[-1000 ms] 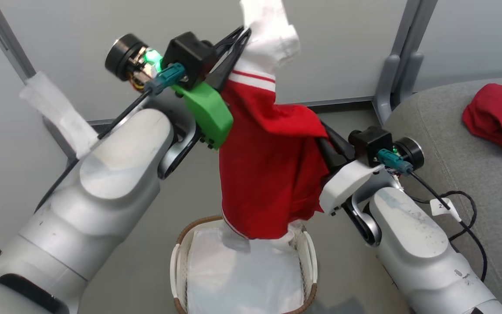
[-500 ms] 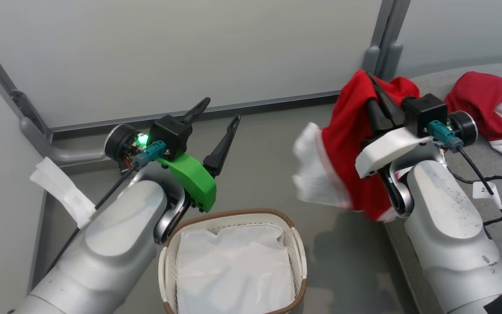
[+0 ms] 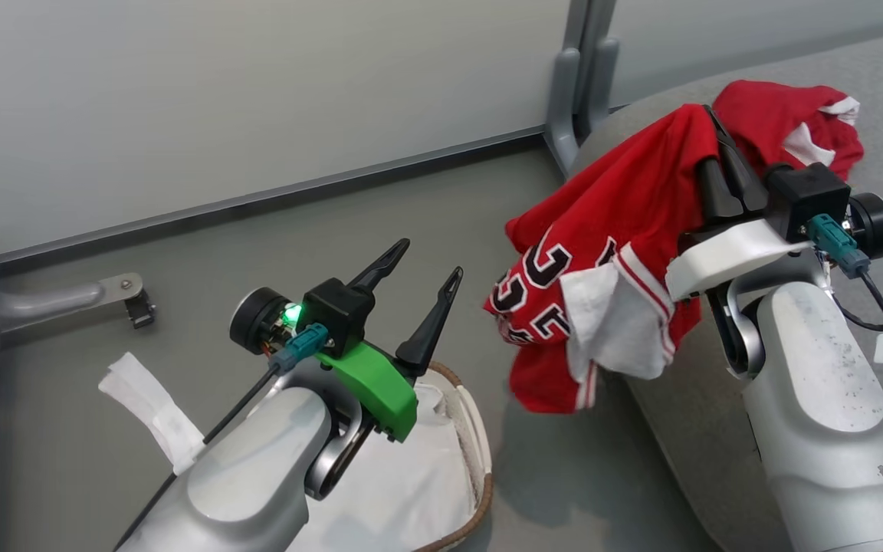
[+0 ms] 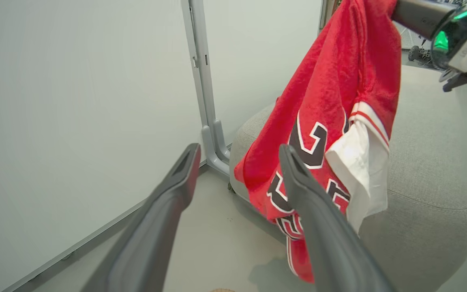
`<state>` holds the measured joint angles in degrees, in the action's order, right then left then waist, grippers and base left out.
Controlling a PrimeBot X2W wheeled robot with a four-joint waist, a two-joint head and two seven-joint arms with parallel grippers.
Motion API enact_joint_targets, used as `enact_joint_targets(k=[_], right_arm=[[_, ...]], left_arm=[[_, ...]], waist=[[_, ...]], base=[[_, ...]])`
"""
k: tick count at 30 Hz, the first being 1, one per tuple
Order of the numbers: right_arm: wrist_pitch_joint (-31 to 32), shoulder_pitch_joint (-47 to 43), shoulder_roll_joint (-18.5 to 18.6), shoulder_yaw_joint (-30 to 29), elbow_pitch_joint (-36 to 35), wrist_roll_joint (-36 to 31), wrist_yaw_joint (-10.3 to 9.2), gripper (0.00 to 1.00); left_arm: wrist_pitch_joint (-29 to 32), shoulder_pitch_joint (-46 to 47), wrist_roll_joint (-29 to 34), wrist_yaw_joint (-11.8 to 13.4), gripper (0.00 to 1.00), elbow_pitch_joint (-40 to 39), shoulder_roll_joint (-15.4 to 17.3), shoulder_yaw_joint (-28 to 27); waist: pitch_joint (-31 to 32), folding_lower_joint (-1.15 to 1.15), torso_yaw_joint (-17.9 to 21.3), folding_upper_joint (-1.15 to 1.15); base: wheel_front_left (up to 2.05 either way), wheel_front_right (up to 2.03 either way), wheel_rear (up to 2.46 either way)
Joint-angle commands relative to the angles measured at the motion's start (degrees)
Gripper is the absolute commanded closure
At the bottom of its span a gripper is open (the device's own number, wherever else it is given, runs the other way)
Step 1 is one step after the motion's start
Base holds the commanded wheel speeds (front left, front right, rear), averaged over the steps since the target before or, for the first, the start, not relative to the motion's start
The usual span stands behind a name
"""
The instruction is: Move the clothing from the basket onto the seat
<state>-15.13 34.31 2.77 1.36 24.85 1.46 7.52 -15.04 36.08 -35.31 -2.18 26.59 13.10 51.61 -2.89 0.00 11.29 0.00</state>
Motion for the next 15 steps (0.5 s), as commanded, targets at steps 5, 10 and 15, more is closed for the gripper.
enact_joint_targets(k=[5,10,15], right_arm=[[-0.02,-1.62,0.2,0.24,-1.85,0.6,-0.06,1.0],[-0.03,-2.67,0.2,-0.02,-3.43,0.94,-0.06,1.0],[-0.03,-3.77,0.18,-1.15,-4.0,0.4,-0.06,1.0]], left_arm=[[-0.17,-2.75,1.82,0.45,0.0,-2.01,-0.42,-1.25],[-0.12,-4.15,2.74,0.21,0.0,-3.07,-0.79,-1.55],[-0.12,-4.84,3.56,-0.27,0.0,-2.95,-1.09,-1.8]], waist=[[-3.62,0.0,8.42,0.0],[-5.32,0.0,12.29,0.0],[-6.5,0.0,14.63,0.0]], base=[[0.0,0.0,0.0],[0.0,0.0,0.0],[0.0,0.0,0.0]])
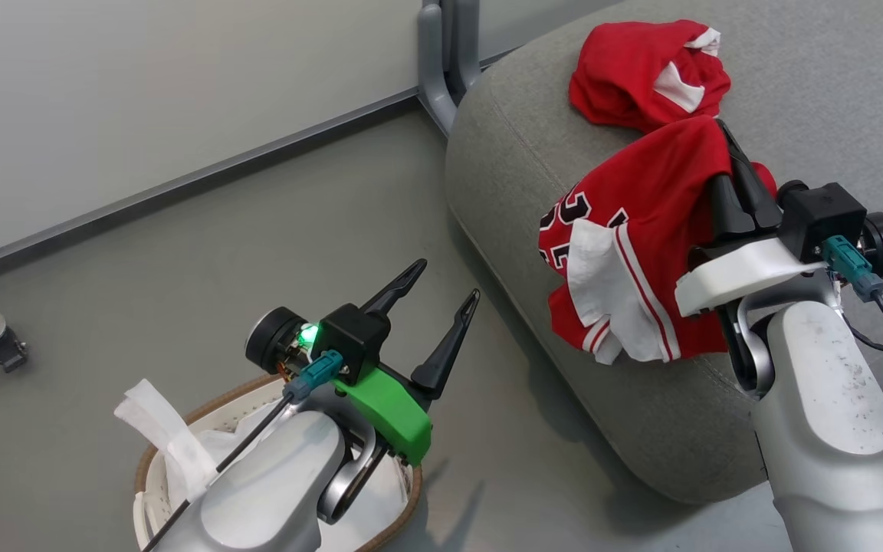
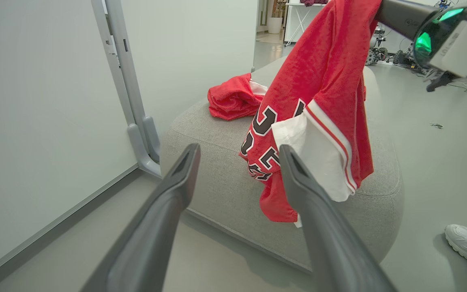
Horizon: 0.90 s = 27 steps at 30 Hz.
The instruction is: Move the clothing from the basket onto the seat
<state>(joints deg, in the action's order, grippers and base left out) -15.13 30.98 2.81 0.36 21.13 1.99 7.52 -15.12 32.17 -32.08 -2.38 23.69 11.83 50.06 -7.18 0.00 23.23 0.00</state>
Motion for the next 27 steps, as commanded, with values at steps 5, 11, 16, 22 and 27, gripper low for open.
enact_joint_targets(k=[5,11,16,22,27], right_arm=[[-0.03,-1.24,0.14,-1.78,-0.38,-0.65,-0.06,1.0],[0.52,0.67,0.11,-2.76,1.1,-1.49,-0.06,1.0],[2.1,6.8,2.24,-0.95,3.96,-1.29,-0.06,1.0],[5.78,19.85,7.03,-1.1,5.63,2.05,-0.06,1.0],[11.25,33.08,14.41,-2.89,5.84,2.97,-0.06,1.0]], left_arm=[[-0.03,-0.75,1.13,-0.46,0.0,0.1,-0.2,-0.25],[-0.04,0.79,2.27,-0.8,0.0,-0.21,-0.69,0.24],[-0.04,1.82,2.96,-0.95,0.0,-0.66,-0.58,0.6],[0.2,2.82,3.96,-0.22,0.0,-2.29,-0.11,1.03],[0.74,4.1,5.15,0.31,0.0,-4.35,0.25,1.4]], waist=[[-3.24,0.0,3.68,0.0],[-5.29,0.0,2.8,0.0],[-7.8,0.0,0.82,0.0],[-11.23,0.0,-2.21,0.0],[-15.11,0.0,-5.81,0.0]], base=[[0.0,0.0,0.0],[0.0,0.0,0.0],[0.0,0.0,0.0],[0.0,0.0,0.0],[0.0,0.0,0.0]])
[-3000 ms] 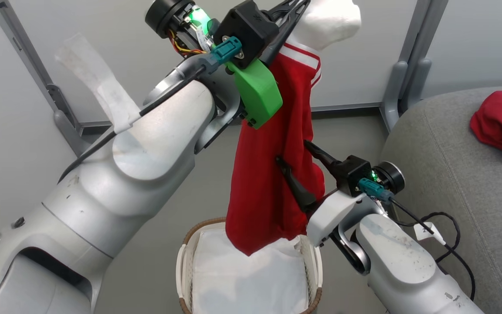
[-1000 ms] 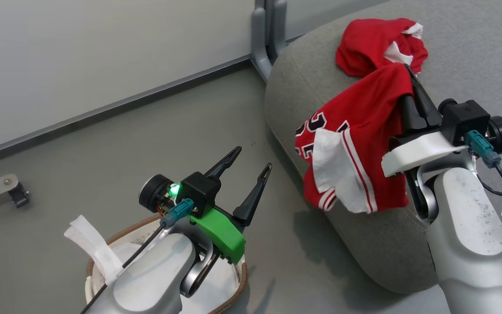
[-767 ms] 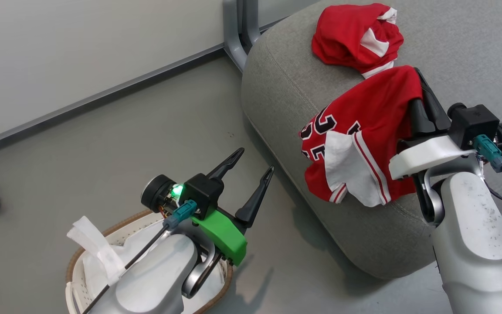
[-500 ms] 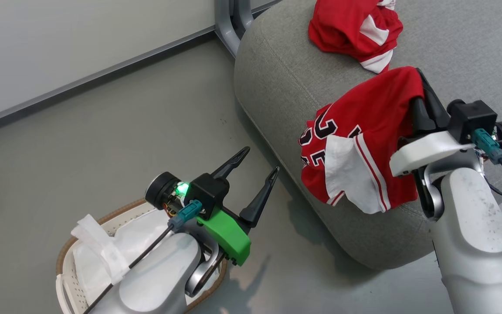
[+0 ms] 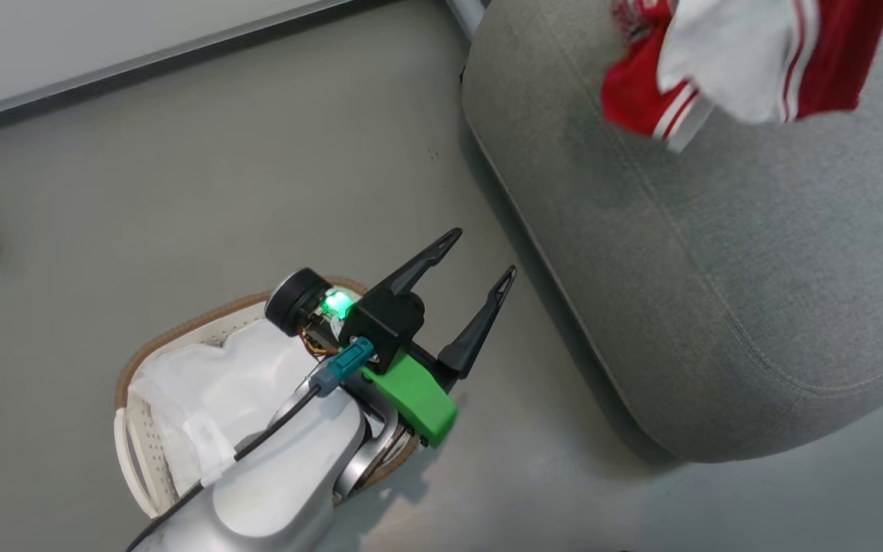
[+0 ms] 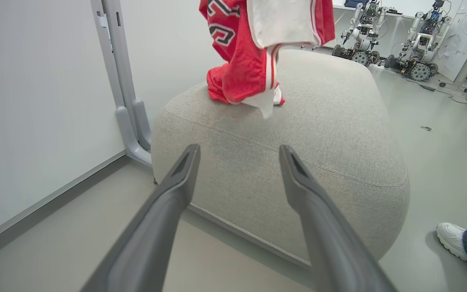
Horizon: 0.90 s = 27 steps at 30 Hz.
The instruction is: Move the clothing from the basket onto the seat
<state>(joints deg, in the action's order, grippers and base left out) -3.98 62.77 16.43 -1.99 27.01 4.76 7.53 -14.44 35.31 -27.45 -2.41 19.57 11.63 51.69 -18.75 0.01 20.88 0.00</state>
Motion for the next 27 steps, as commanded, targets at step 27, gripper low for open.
enact_joint_targets(k=[27], right_arm=[[-5.1,3.65,7.02,-31.42,24.57,-20.15,-0.07,1.0]], left_arm=[[3.96,7.51,4.05,1.83,0.0,-9.35,3.77,0.94]], waist=[[-20.99,-0.01,-11.44,0.0]], base=[[0.0,0.0,0.0]])
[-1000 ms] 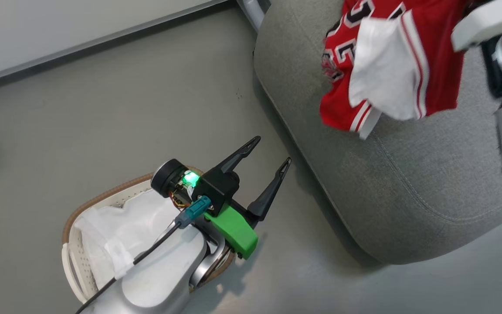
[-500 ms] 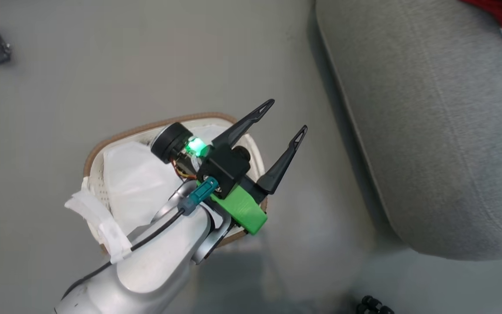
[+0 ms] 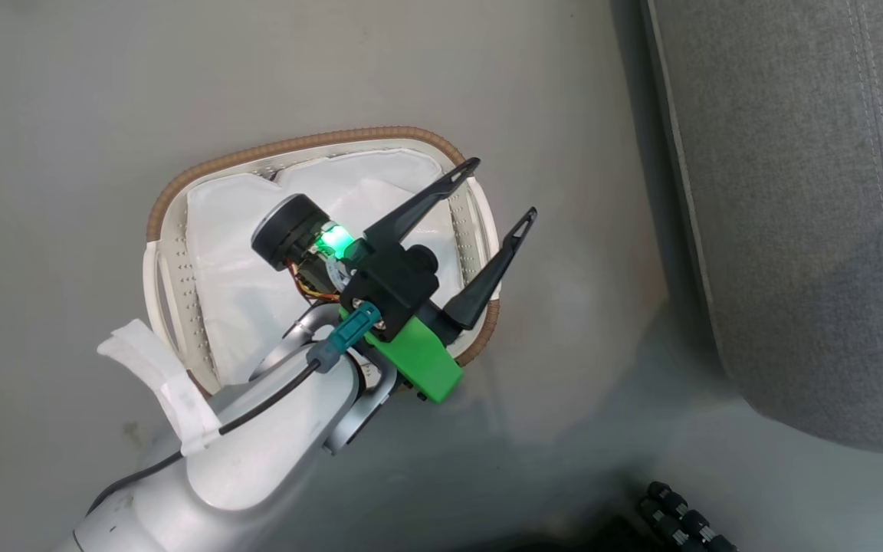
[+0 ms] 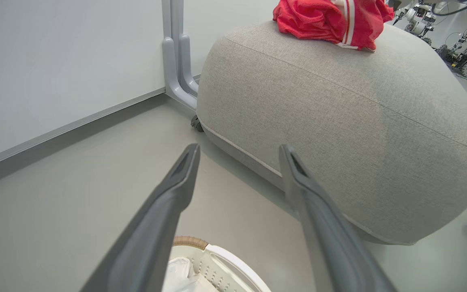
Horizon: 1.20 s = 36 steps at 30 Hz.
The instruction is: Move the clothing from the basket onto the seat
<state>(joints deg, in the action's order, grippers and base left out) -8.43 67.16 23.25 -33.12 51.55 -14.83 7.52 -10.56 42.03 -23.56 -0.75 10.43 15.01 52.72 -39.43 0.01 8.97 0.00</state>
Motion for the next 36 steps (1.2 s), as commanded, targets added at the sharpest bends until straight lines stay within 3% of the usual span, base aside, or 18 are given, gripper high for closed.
enact_joint_targets(k=[1,3,4,5,11,21,30,36], right_arm=[[-1.55,-1.28,-0.47,-0.72,0.63,-1.01,-0.06,0.96],[-2.99,-2.18,-1.83,-1.55,1.54,-1.82,-0.06,0.51],[-3.55,-2.53,-2.38,-1.9,1.92,-2.29,-0.06,0.05],[-4.02,-2.68,-2.77,-2.02,2.18,-2.65,-0.06,0.0],[-6.32,-3.9,-5.3,-0.2,2.16,-3.23,-0.06,0.0],[-6.79,-7.44,-7.88,9.75,-1.68,1.22,-0.06,0.0],[-6.82,-9.32,-8.38,18.36,-4.29,6.24,-0.06,0.0],[-6.82,-13.19,-10.03,22.53,-5.93,10.22,-0.06,0.0]], left_arm=[[0.19,0.73,0.12,0.33,0.0,-0.27,0.55,-0.17],[0.31,0.44,-0.1,0.73,0.0,-0.27,1.02,-0.39],[0.42,0.3,-0.28,0.88,0.0,-0.39,1.16,-0.53],[0.47,0.24,-0.31,0.95,0.0,-0.47,1.35,-0.55],[0.3,-0.64,-0.98,1.59,0.0,-0.63,1.9,-0.94],[-1.48,-2.62,-3.87,2.14,0.0,0.35,0.94,-2.39],[-4.11,-6.06,-7.18,3.54,0.0,4.35,-0.74,-6.23],[-4.64,-10.16,-9.06,5.1,0.0,5.39,-2.01,-12.01]], waist=[[-0.24,-0.01,0.75,0.0],[0.09,-0.01,1.41,0.0],[0.26,-0.01,1.71,0.0],[0.41,-0.01,1.93,0.0],[2.4,-0.01,3.4,0.0],[9.24,-0.01,4.28,0.0],[18.64,-0.01,0.93,0.0],[23.46,-0.01,-3.0,0.0]], base=[[0.0,0.0,0.0],[0.0,0.0,0.0],[0.0,0.0,0.0],[0.0,0.0,0.0],[0.0,0.0,0.0],[0.0,0.0,0.0],[0.0,0.0,0.0],[0.0,0.0,0.0]])
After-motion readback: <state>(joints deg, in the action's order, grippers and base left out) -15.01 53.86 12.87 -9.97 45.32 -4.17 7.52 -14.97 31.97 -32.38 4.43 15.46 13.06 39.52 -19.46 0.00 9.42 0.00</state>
